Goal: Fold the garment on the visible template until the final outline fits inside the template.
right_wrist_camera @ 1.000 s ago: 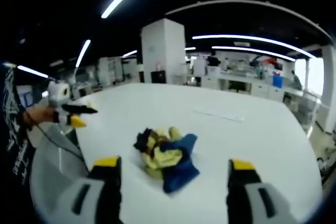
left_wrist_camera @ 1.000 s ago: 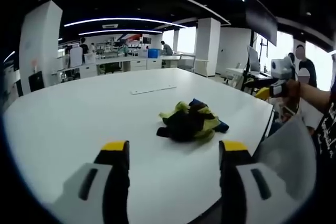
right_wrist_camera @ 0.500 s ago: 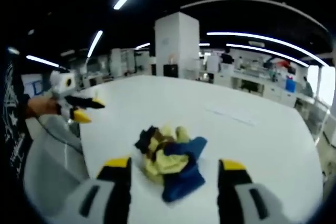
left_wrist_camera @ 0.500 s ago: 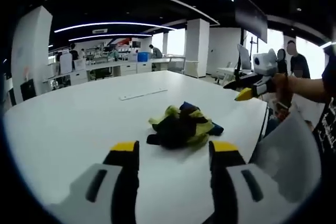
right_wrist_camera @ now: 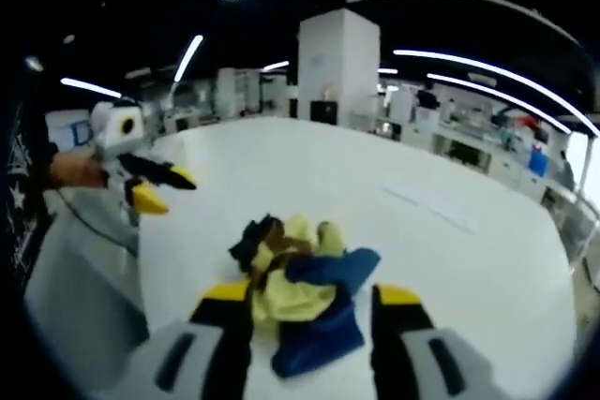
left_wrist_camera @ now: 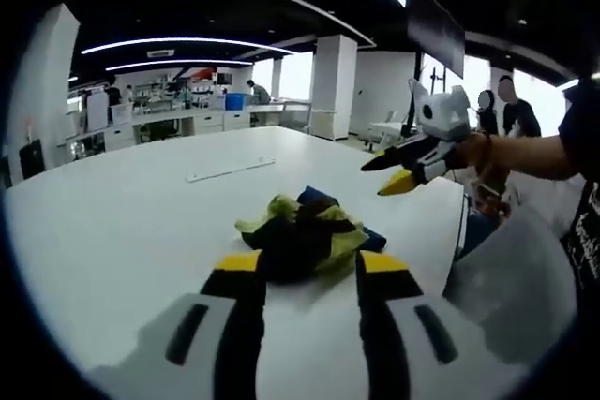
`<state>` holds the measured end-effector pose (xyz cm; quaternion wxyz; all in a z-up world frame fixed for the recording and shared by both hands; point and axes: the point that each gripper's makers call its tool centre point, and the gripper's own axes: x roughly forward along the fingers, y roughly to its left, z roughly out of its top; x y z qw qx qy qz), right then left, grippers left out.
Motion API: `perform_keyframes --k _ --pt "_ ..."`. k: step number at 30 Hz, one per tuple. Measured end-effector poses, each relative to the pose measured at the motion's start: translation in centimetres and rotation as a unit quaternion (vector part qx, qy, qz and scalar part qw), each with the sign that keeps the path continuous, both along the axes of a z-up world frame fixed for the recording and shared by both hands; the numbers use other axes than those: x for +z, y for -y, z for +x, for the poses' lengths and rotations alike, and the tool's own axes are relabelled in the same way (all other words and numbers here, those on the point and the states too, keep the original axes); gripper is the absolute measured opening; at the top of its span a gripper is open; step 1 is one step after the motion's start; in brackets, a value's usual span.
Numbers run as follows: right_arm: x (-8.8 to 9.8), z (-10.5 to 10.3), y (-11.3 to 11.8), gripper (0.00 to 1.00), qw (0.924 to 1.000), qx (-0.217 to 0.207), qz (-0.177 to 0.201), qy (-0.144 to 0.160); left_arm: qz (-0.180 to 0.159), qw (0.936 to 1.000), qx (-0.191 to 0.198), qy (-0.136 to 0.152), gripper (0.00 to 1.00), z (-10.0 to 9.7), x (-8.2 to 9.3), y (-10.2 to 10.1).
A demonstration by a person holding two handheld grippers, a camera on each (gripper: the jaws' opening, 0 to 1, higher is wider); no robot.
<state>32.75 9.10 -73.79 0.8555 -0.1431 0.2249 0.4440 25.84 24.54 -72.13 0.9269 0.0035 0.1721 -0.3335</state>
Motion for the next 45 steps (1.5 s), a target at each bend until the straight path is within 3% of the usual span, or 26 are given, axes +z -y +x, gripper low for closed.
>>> perform_keyframes --k 18,31,38,45 --pt "-2.3 3.6 -2.8 0.37 0.9984 0.047 -0.030 -0.009 0.012 0.9989 -0.039 -0.023 0.24 2.4 -3.1 3.7" --pt "-5.5 4.6 -3.4 0.31 0.9959 0.066 -0.054 -0.030 0.037 0.9976 -0.042 -0.040 0.19 4.5 -6.2 3.7" --pt "-6.4 4.6 -3.1 0.20 0.9958 0.059 -0.055 -0.043 0.054 0.9970 -0.025 -0.050 0.18 5.2 -7.5 3.7" --pt "-5.7 5.0 -2.8 0.14 0.9973 0.043 -0.052 -0.027 0.053 0.9970 -0.009 -0.056 0.08 5.3 -7.8 3.3"
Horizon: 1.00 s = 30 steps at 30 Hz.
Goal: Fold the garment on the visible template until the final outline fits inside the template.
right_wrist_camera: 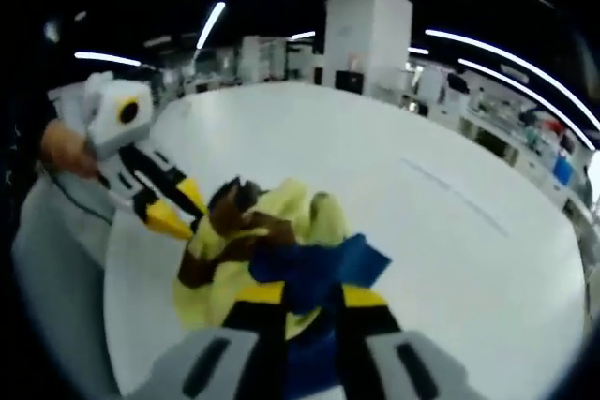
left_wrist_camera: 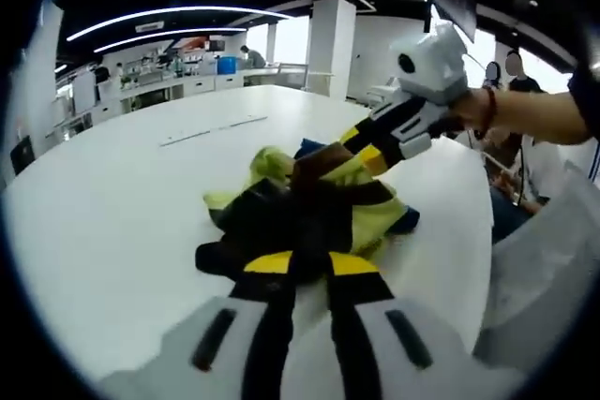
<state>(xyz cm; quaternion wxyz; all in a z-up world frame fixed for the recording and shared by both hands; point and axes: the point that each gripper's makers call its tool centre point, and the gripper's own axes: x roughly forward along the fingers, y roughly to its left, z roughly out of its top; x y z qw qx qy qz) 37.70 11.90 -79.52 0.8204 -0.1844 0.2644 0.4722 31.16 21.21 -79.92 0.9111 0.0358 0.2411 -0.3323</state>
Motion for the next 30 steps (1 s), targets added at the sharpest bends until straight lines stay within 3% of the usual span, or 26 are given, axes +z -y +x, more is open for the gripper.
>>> perform_keyframes --k 5,9,14,23,30 --pt "1.0 -0.1 0.7 0.00 0.9997 -0.021 0.011 0.011 -0.005 0.9999 0.007 0.007 0.00 -0.2 0.7 -0.4" --pt "1.9 -0.6 0.8 0.00 0.9983 -0.038 0.044 -0.006 -0.007 0.9999 0.007 0.011 0.00 -0.8 1.4 -0.5" --pt "2.9 -1.1 1.4 0.00 0.9977 -0.046 0.049 -0.002 -0.004 0.9995 0.007 0.031 0.00 -1.3 3.2 -1.1" --pt "6.4 -1.5 2.7 0.00 0.9965 -0.051 0.043 0.050 -0.036 0.9960 0.048 0.067 0.00 -1.8 8.1 -3.1" --pt "8.4 -1.2 4.0 0.00 0.9912 -0.099 0.063 0.061 -0.044 0.9916 0.087 0.085 0.00 -1.3 10.7 -5.8"
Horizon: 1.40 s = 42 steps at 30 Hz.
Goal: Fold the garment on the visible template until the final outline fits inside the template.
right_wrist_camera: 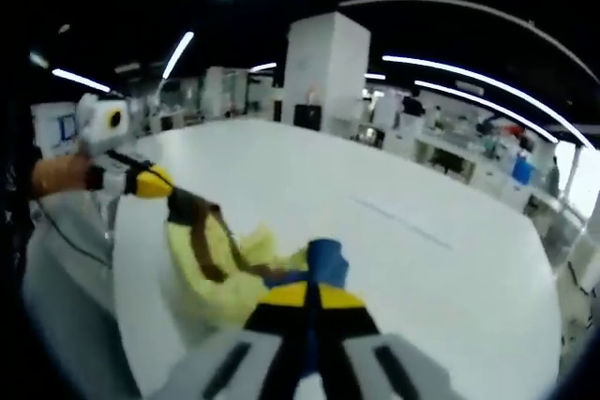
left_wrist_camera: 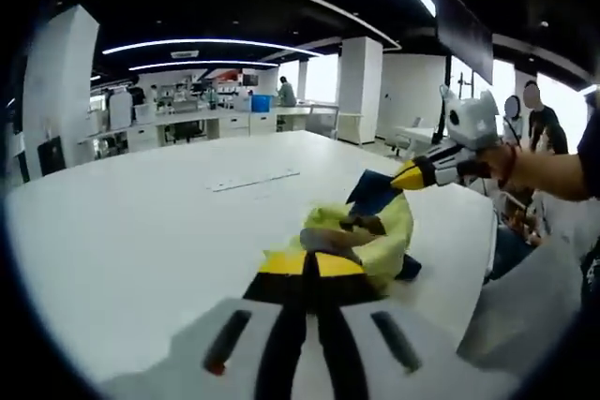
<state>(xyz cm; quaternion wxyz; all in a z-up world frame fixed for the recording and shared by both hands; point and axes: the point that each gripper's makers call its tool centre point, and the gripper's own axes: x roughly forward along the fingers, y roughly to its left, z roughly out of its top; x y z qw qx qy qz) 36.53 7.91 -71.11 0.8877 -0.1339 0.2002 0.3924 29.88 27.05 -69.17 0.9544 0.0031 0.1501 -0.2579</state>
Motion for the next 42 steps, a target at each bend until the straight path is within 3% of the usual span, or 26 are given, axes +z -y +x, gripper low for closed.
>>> perform_keyframes --k 4,7,10,14,20,27,28,30,35,39,42 --pt "1.9 1.1 1.0 0.00 0.9980 -0.048 0.040 0.010 -0.007 0.9997 0.012 0.019 0.00 0.7 1.5 -1.2" --pt "2.9 2.1 1.7 0.00 0.9932 -0.087 0.077 0.013 -0.042 0.9981 0.029 0.036 0.00 1.8 3.4 -1.9" --pt "3.4 3.0 2.2 0.00 0.9848 -0.124 0.121 0.004 -0.049 0.9975 0.031 0.040 0.00 2.9 3.8 -2.1" --pt "3.5 4.1 2.4 0.00 0.9825 -0.143 0.119 0.012 -0.045 0.9970 0.022 0.059 0.00 4.8 4.5 -1.4" --pt "3.2 6.5 2.4 0.00 0.9796 -0.161 0.119 0.014 -0.043 0.9964 0.040 0.061 0.00 8.6 4.5 -1.9" --pt "2.6 9.6 2.3 0.00 0.9715 -0.203 0.123 0.007 -0.062 0.9947 0.068 0.046 0.00 13.8 2.9 -2.8" --pt "2.2 10.3 2.1 0.00 0.9722 -0.202 0.118 0.006 -0.084 0.9933 0.076 0.022 0.00 14.4 2.1 -2.8" --pt "1.5 11.1 1.9 0.00 0.9701 -0.211 0.120 -0.003 -0.116 0.9897 0.080 0.023 0.00 15.5 1.8 -2.9" --pt "0.3 13.4 2.0 0.00 0.9637 -0.236 0.124 -0.011 -0.127 0.9877 0.091 0.007 0.00 18.4 -0.2 -3.6" --pt "-0.8 15.6 2.4 0.00 0.9506 -0.276 0.141 -0.019 -0.140 0.9845 0.104 -0.020 0.00 20.4 -2.6 -3.9" --pt "-2.2 16.3 2.5 0.00 0.9475 -0.297 0.116 -0.022 -0.141 0.9832 0.108 -0.043 0.00 21.1 -4.5 -3.8"
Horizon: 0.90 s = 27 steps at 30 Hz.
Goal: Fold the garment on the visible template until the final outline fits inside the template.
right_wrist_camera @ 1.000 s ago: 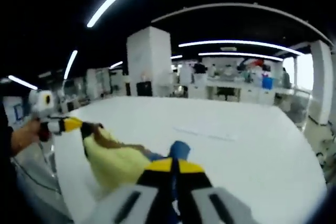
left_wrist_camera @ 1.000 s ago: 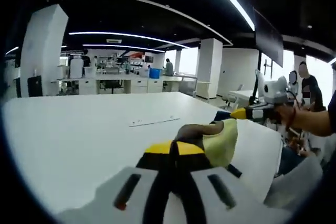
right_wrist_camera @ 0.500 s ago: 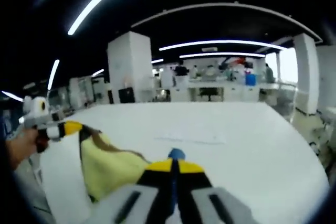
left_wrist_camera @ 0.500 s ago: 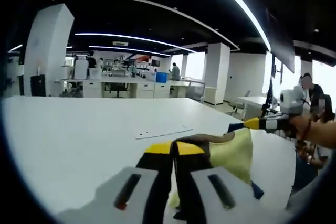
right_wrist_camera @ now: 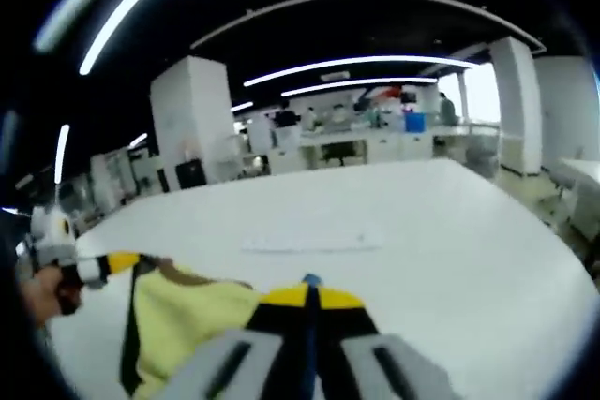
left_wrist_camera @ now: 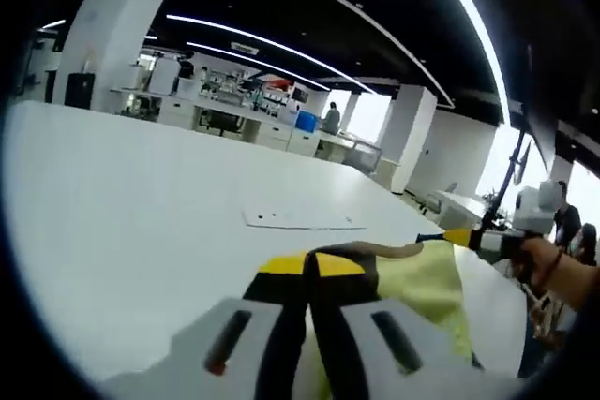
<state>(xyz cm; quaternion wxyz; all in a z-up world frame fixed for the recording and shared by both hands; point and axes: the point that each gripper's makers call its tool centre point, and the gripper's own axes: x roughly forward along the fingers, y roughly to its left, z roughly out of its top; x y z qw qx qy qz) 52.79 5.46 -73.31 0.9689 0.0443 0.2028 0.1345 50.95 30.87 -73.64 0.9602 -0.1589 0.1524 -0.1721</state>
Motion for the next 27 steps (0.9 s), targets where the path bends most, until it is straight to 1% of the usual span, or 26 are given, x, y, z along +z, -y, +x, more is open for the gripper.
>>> perform_keyframes --k 1,2,3,4,6,7,8,9,12,15,17,19,21,23,24,25,26,27 --pt "-0.9 0.2 0.1 0.00 0.9999 -0.009 -0.007 -0.011 0.006 0.9999 -0.002 -0.015 0.00 0.4 -1.3 -0.1" --pt "-2.2 0.3 0.0 0.00 0.9995 -0.010 -0.006 -0.030 0.011 0.9994 0.001 -0.032 0.00 0.5 -2.3 -0.2" --pt "-3.3 0.2 -0.1 0.00 0.9987 -0.015 0.005 -0.049 0.008 0.9990 0.007 -0.043 0.00 0.5 -3.1 -0.1" --pt "-4.4 0.1 -0.3 0.00 0.9974 -0.020 0.018 -0.067 0.010 0.9990 0.007 -0.042 0.00 0.7 -3.5 -0.1" --pt "-5.7 0.0 -0.3 0.00 0.9965 -0.022 0.016 -0.079 0.032 0.9974 0.002 -0.065 0.00 0.3 -5.2 0.2" --pt "-6.2 -0.1 -0.2 0.00 0.9966 -0.021 0.009 -0.079 0.028 0.9968 0.000 -0.075 0.00 0.2 -5.7 0.5" --pt "-6.9 -0.3 -0.2 0.00 0.9959 -0.020 0.003 -0.088 0.028 0.9967 -0.001 -0.077 0.00 0.3 -6.1 0.4" --pt "-7.2 -0.2 -0.2 0.00 0.9957 -0.021 0.003 -0.090 0.033 0.9961 -0.001 -0.082 0.00 0.4 -6.6 0.3" --pt "-8.3 -0.4 -0.2 0.00 0.9945 -0.022 0.008 -0.102 0.057 0.9933 -0.006 -0.101 0.00 0.3 -8.3 0.1" --pt "-9.0 -0.6 -0.5 0.00 0.9939 -0.020 0.008 -0.109 0.067 0.9916 -0.006 -0.110 0.00 -0.1 -9.1 0.3" --pt "-9.2 -0.4 -0.8 0.00 0.9941 -0.016 0.011 -0.107 0.074 0.9908 -0.006 -0.113 0.00 0.1 -9.7 -0.1" --pt "-9.3 -0.2 -0.9 0.00 0.9942 -0.019 0.021 -0.103 0.088 0.9903 -0.005 -0.107 0.00 0.3 -9.8 -0.2" --pt "-9.4 -0.2 -1.1 0.00 0.9940 -0.022 0.023 -0.105 0.091 0.9904 -0.003 -0.105 0.00 0.4 -10.0 -0.3" --pt "-9.4 -0.3 -1.5 0.00 0.9947 -0.015 0.020 -0.100 0.097 0.9899 0.001 -0.103 0.00 0.5 -10.2 -0.6" --pt "-9.4 -0.3 -1.6 0.00 0.9951 -0.008 0.012 -0.097 0.100 0.9896 0.004 -0.103 0.00 0.5 -10.1 -0.7" --pt "-9.5 -0.2 -1.3 0.01 0.9951 0.004 -0.010 -0.098 0.102 0.9896 0.006 -0.102 0.00 0.5 -9.9 -0.7" --pt "-9.4 -0.2 -1.3 0.10 0.9948 0.008 -0.015 -0.100 0.103 0.9897 0.007 -0.100 0.00 0.4 -9.7 -0.7" --pt "-9.2 0.1 -1.5 0.19 0.9950 0.015 -0.012 -0.098 0.105 0.9897 0.009 -0.098 0.03 0.3 -9.4 -0.8"
